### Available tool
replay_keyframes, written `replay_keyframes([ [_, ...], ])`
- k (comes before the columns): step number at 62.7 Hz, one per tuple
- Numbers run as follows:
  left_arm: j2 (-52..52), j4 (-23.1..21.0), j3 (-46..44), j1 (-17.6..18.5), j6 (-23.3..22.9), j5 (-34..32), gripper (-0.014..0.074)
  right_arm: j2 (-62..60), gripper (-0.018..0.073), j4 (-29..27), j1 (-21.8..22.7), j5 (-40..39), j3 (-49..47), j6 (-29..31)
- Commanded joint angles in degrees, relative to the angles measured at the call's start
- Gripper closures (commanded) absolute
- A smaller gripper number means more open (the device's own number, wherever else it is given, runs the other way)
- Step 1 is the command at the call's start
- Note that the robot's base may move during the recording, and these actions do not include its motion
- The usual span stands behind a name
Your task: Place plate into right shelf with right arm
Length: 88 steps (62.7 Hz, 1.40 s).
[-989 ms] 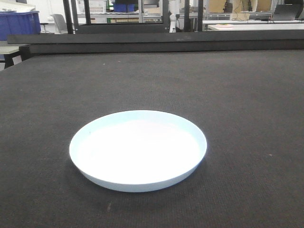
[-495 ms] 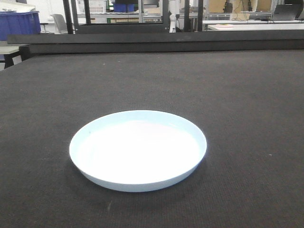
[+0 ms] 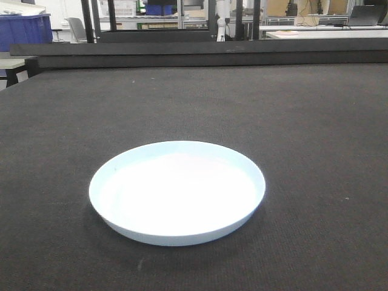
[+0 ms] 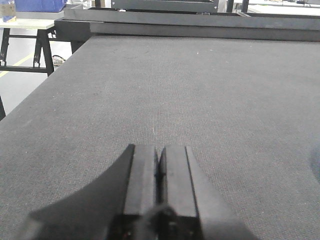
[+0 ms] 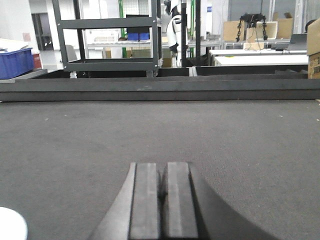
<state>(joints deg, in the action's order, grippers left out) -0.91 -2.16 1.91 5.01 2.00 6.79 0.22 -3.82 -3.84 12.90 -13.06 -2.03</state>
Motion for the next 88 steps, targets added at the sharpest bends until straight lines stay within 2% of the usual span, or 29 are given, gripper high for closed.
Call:
replay_keyframes([
  [1,-0.3,-0.2,0.5,0.3,-0.2,-4.9,0.0643,4.5,0.0503,-1.5,-0.1,6.3,-9.9,-0.1],
  [7,-0.3,-0.2,0.5,0.3,-0.2,-4.9,0.0643,11.6,0.0503,-4.1,-0.1,17.4,-17.9,3.7],
  [12,-0.3,-0.2,0.5,0.3,-0.2,-4.9,0.0643,20.9,0.0503,-11.4,-0.1,26.7,-24.7,13.3],
  [19,-0.3,-0.2,0.5,0.3,-0.2,-4.9,0.0643,32.4,0.0502,-22.0,-0.1,33.7,-30.3,25.5],
  [22,-0.3,-0.2,0.5,0.3,-0.2,-4.9,0.0643,37.2,0.0502,-25.6,-0.1,36.0,-32.2,29.0],
  [30,-0.3,-0.2,0.5,0.3,-0.2,-4.9,0.0643,48.6,0.0502,-30.1,-0.4,39.2,-35.9,32.2],
  [38,-0.3,-0.2,0.5,0.3,-0.2,-4.9,0.0643,57.6,0.0501,-30.1,-4.0,38.2,-38.6,32.3],
  [46,-0.3,-0.2,0.5,0.3,-0.2,-4.9,0.0643,64.9,0.0496,-30.0,-12.1,32.5,-39.9,32.3],
  [51,-0.3,-0.2,0.5,0.3,-0.2,-4.9,0.0643,69.0,0.0417,-29.6,-16.9,27.6,-40.3,32.4],
  [56,-0.3,-0.2,0.5,0.3,-0.2,-4.9,0.0643,73.2,0.0265,-28.6,-20.4,22.3,-40.3,32.4],
  [63,-0.3,-0.2,0.5,0.3,-0.2,-4.9,0.0643,77.9,0.0057,-28.6,-21.9,17.5,-40.3,32.4],
  [68,-0.3,-0.2,0.5,0.3,-0.2,-4.9,0.0643,81.4,-0.0012,-28.6,-22.0,16.2,-41.2,32.4],
  [88,-0.3,-0.2,0.5,0.3,-0.2,-4.9,0.0643,90.7,-0.001,-28.6,-22.0,15.7,-45.2,32.4],
])
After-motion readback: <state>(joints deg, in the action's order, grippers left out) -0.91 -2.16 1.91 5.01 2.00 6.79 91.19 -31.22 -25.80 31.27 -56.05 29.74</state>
